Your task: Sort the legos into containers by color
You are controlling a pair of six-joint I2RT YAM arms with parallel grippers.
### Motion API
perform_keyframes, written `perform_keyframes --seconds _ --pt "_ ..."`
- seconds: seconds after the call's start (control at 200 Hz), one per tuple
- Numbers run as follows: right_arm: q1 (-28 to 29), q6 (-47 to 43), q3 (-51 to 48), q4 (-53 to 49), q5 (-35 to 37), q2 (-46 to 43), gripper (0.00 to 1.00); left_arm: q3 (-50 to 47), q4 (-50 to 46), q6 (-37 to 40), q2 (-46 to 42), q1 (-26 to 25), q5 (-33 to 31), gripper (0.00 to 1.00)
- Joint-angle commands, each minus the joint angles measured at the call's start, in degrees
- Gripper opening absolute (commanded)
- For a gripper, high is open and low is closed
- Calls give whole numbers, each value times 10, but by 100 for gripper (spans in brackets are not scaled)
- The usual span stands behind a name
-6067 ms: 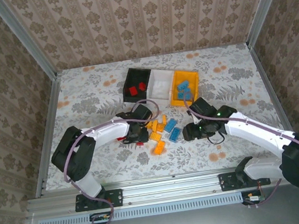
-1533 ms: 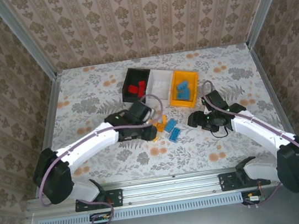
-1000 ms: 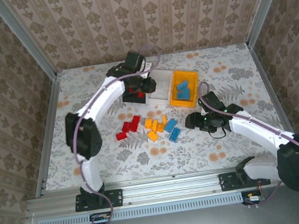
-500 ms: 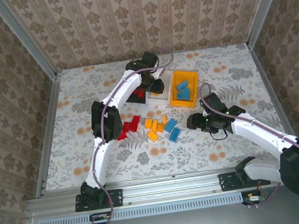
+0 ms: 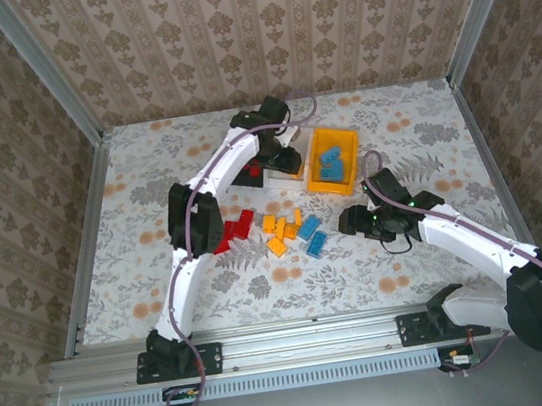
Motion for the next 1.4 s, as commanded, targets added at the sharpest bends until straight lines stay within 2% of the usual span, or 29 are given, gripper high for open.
perform_keyframes --seconds 0.0,0.13,0.25,0.5,0.715,0.805,0.96,1.395 --pt "4 3 -3 -15 10 -5 69 16 -18 4 -17 3 4 48" --pt "5 4 -4 -14 9 -5 69 -3 -25 3 -59 -2 2 48" --pt "7 6 -5 -12 7 -7 69 -78 -9 4 -137 -14 -16 49" --pt "18 9 -9 -5 6 -7 69 -406 96 -31 -362 -51 -38 55" --pt "38 13 -2 10 4 20 69 -634 185 -81 -473 -91 -38 67" --pt "50 14 6 12 8 33 69 -693 223 -89 -483 -103 -32 71" --pt "61 15 18 11 14 43 69 -737 259 -81 -466 -108 -45 78" --pt "67 17 23 -7 29 39 70 -723 294 -41 -392 -109 -44 83"
